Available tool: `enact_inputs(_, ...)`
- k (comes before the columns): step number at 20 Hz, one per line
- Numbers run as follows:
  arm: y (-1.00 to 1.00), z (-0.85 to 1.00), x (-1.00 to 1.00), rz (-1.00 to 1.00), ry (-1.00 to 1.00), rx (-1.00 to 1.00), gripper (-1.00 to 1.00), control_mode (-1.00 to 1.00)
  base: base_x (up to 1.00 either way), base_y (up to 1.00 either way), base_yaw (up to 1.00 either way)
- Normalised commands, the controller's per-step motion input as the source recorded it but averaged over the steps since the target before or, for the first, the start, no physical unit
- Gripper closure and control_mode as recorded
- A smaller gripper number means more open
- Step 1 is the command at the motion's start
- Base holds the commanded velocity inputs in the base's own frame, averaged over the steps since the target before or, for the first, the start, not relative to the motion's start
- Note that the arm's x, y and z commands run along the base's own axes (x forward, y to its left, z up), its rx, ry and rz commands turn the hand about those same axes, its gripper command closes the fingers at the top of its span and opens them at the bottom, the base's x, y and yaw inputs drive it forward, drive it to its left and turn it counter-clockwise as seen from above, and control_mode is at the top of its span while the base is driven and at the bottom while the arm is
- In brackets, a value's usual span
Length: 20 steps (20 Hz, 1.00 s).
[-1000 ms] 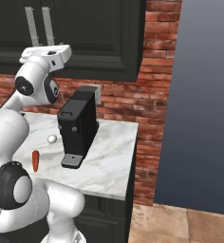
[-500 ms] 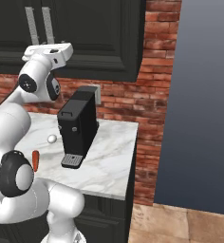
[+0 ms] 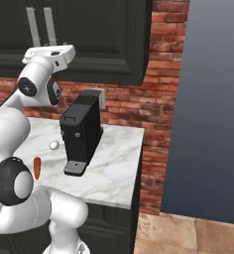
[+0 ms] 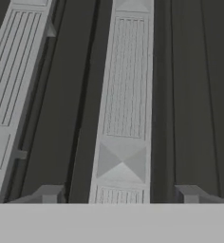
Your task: Pick the pan from the cabinet and place it on the stove. Then turn on the stove burner for the pan.
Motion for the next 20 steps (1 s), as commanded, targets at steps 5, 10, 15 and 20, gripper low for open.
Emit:
enact_inputs(5,0.13,0.00,0.00,0.00,0.00,0.00,1.00,-1.00,0.00,0.00,0.00)
enact_inputs(10,0.00,0.00,0.00,0.00,0.03,0.00,1.00,-1.00,0.00,0.00,0.00)
enact_inputs(15,0.00,0.00,-0.09,0.00,0.10,0.00,1.00,-1.00,0.00,0.00,0.00)
enact_inputs(20,-0.16,0.05,-0.39,0.02,0.09,0.00,1.00,-1.00,0.00,0.00,0.00)
